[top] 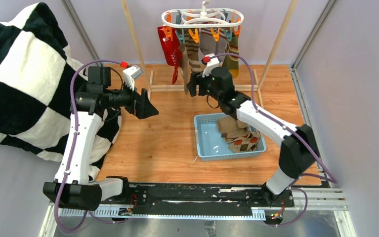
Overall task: Remove the socks clipped to the hanger
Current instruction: Remove the sock from the hanger.
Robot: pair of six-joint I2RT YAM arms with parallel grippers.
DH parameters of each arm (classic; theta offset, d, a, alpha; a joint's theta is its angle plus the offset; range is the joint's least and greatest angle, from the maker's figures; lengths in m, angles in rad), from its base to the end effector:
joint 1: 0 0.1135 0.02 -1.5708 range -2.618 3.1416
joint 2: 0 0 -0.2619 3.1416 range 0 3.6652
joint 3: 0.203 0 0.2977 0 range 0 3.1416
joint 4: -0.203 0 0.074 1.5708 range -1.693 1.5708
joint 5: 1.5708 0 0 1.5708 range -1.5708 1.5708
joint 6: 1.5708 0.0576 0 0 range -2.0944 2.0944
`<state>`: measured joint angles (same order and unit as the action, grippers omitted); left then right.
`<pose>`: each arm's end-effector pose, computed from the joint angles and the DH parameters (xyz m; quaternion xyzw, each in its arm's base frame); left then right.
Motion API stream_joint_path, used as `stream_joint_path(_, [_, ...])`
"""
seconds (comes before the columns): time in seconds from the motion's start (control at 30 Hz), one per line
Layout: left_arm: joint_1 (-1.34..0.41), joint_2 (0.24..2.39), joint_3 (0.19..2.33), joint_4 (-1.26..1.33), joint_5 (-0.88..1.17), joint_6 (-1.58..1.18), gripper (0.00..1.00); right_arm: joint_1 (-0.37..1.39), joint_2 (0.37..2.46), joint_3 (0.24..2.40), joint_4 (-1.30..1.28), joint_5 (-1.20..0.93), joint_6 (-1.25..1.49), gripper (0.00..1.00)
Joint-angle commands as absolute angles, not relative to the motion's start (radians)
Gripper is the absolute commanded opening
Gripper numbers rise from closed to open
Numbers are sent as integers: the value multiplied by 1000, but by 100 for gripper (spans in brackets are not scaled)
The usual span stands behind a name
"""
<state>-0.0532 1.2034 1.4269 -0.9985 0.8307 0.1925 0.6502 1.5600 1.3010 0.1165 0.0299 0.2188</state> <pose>0.2749 -0.0572 0.4021 0.2585 0.8180 -0.3464 0.3796 0.3550 0.2678 0.3400 -0.1521 0.7402 0.2654 0.5988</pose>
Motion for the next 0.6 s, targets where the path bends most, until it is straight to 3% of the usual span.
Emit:
stream_joint_path(0.0, [-43,1202,1450,-996,843,169,100,658,1679,1409,279,-42,154,72])
stream_joint_path(0.23, [-44,1184,1440,-996,841,167,100,657,1839,1580,268,-11,154,67])
stream_joint_path(0.33, [-43,1172,1441,-996,837,169,100,656,1894,1644,239,53,150,60])
stream_joint_path(0.4, [-44,1164,1439,-994,835,171,100,654,1915,1675,229,61,144,45])
stream_joint_path(0.43, [-44,1161,1437,-994,833,172,100,654,1918,1682,221,61,146,20])
stream_joint_path(0.47, [-43,1159,1435,-994,831,174,100,655,1918,1690,208,56,148,5])
stream_joint_path(0.57, [-44,1155,1426,-994,836,182,100,655,1880,1656,205,18,161,0])
